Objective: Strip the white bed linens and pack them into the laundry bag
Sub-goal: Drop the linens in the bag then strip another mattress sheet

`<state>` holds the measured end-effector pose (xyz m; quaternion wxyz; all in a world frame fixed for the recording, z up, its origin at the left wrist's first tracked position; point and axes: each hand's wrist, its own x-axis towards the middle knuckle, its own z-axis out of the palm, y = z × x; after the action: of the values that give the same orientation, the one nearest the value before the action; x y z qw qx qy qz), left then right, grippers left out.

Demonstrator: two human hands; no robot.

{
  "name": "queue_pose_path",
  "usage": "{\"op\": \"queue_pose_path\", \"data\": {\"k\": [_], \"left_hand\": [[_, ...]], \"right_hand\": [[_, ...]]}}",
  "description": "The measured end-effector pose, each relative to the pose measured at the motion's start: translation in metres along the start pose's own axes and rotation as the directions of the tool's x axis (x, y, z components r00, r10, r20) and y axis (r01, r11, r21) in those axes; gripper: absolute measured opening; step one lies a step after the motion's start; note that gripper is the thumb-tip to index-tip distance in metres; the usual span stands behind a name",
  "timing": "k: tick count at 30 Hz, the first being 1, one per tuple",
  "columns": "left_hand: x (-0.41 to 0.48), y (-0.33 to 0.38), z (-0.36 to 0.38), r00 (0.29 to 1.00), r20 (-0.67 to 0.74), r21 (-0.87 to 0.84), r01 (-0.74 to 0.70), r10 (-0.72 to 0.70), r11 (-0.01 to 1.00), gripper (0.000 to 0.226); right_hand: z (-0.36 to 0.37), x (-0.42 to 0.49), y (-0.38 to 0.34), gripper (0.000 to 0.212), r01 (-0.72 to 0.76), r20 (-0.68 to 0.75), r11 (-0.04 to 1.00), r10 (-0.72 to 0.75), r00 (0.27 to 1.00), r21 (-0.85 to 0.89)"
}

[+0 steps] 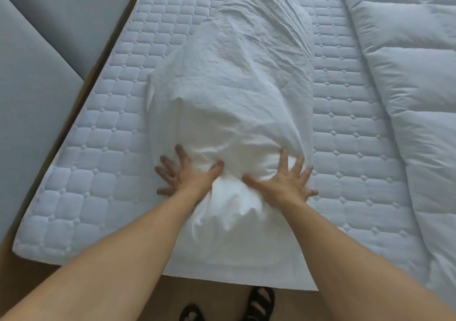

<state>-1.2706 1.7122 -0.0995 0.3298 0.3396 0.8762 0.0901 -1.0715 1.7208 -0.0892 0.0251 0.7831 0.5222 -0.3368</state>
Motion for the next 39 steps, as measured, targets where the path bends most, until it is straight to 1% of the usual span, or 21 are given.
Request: {"op": "queue_pose_path", "data": {"k": [3, 7, 8, 9, 10, 12, 14, 17, 19, 21, 22, 24, 27, 28, 30, 32, 34, 35, 36, 37, 39], "left_hand": [[0.010, -0.018, 0.019, 0.989, 0.043, -0.029, 0.143, -0.142, 0.989, 0.141], [0.022, -0.013, 0.020, 0.981, 0.028, -0.060, 0.195, -0.193, 0.979, 0.145], [0.023, -0.006, 0.018, 0.984, 0.044, -0.148, 0.178, -0.173, 0.973, 0.143], [0.020, 0.004, 0.014, 0.990, 0.074, -0.297, 0.139, -0.123, 0.945, 0.136], [0.016, 0.016, 0.010, 0.994, 0.095, -0.441, 0.096, -0.059, 0.892, 0.127], [0.002, 0.044, -0.001, 0.994, 0.100, -0.581, 0.022, 0.044, 0.814, 0.112], [-0.006, 0.073, -0.015, 0.990, 0.054, -0.612, -0.068, 0.128, 0.788, 0.104], [-0.014, 0.106, -0.039, 0.974, -0.129, -0.631, -0.227, 0.188, 0.742, 0.089], [-0.016, 0.116, -0.056, 0.946, -0.243, -0.673, -0.324, 0.215, 0.665, 0.083], [-0.020, 0.111, -0.062, 0.925, -0.286, -0.683, -0.379, 0.249, 0.624, 0.078], [-0.021, 0.102, -0.060, 0.926, -0.282, -0.666, -0.378, 0.253, 0.643, 0.076], [-0.022, 0.068, -0.040, 0.945, -0.246, -0.572, -0.321, 0.216, 0.755, 0.068], [-0.032, -0.009, 0.000, 0.988, -0.103, -0.398, -0.144, 0.112, 0.906, 0.067], [-0.036, -0.032, 0.011, 0.997, -0.030, -0.368, -0.077, 0.071, 0.927, 0.070], [-0.038, -0.058, 0.021, 0.998, 0.053, -0.346, -0.020, 0.041, 0.938, 0.072], [-0.040, -0.059, 0.018, 0.998, 0.013, -0.251, -0.061, 0.067, 0.966, 0.072], [-0.042, -0.053, 0.011, 0.989, -0.096, -0.018, -0.114, 0.112, 0.993, 0.084], [-0.045, -0.048, 0.005, 0.975, -0.121, 0.105, -0.173, 0.185, 0.979, 0.093], [-0.049, -0.043, 0.000, 0.944, -0.112, 0.210, -0.282, 0.310, 0.936, 0.100], [-0.050, -0.039, -0.005, 0.885, -0.077, 0.288, -0.421, 0.459, 0.860, 0.105], [-0.050, -0.029, -0.014, 0.740, 0.024, 0.360, -0.634, 0.672, 0.685, 0.103]], "right_hand": [[0.017, 0.010, 0.011, 0.150, -0.114, 0.070, 0.989, 0.108, 0.992, 0.094], [0.019, 0.019, 0.010, 0.157, -0.196, 0.052, 0.965, 0.189, 0.981, 0.173], [0.017, 0.020, 0.009, 0.156, -0.206, 0.052, 0.952, 0.199, 0.979, 0.224], [0.014, 0.021, 0.007, 0.153, -0.202, 0.056, 0.929, 0.194, 0.979, 0.311], [0.010, 0.021, 0.004, 0.148, -0.184, 0.058, 0.888, 0.176, 0.983, 0.421], [-0.002, 0.020, -0.007, 0.135, -0.113, 0.021, 0.785, 0.127, 0.992, 0.609], [-0.019, 0.019, -0.025, 0.120, 0.002, -0.088, 0.721, 0.082, 0.993, 0.693], [-0.055, 0.018, -0.051, 0.106, 0.204, -0.283, 0.621, 0.030, 0.959, 0.757], [-0.077, 0.017, -0.059, 0.103, 0.324, -0.395, 0.542, 0.015, 0.919, 0.775], [-0.085, 0.012, -0.056, 0.102, 0.394, -0.455, 0.509, -0.005, 0.891, 0.765], [-0.082, 0.009, -0.050, 0.102, 0.391, -0.449, 0.516, -0.014, 0.894, 0.762], [-0.060, 0.000, -0.023, 0.098, 0.293, -0.358, 0.593, -0.008, 0.934, 0.750], [-0.001, -0.019, 0.041, 0.094, -0.002, -0.085, 0.778, 0.071, 0.994, 0.628], [0.017, -0.028, 0.060, 0.093, -0.063, -0.035, 0.824, 0.100, 0.994, 0.563], [0.040, -0.038, 0.078, 0.090, -0.096, -0.036, 0.864, 0.131, 0.991, 0.494], [0.044, -0.039, 0.077, 0.087, -0.104, -0.059, 0.886, 0.146, 0.987, 0.451], [0.035, -0.040, 0.068, 0.087, -0.157, -0.070, 0.934, 0.188, 0.980, 0.322], [0.029, -0.043, 0.064, 0.087, -0.181, -0.090, 0.956, 0.207, 0.974, 0.233], [0.024, -0.047, 0.059, 0.088, -0.179, -0.124, 0.971, 0.199, 0.972, 0.156], [0.021, -0.050, 0.054, 0.090, -0.136, -0.173, 0.985, 0.153, 0.973, 0.106], [0.018, -0.053, 0.043, 0.094, 0.038, -0.282, 0.997, -0.017, 0.959, 0.068]]}}
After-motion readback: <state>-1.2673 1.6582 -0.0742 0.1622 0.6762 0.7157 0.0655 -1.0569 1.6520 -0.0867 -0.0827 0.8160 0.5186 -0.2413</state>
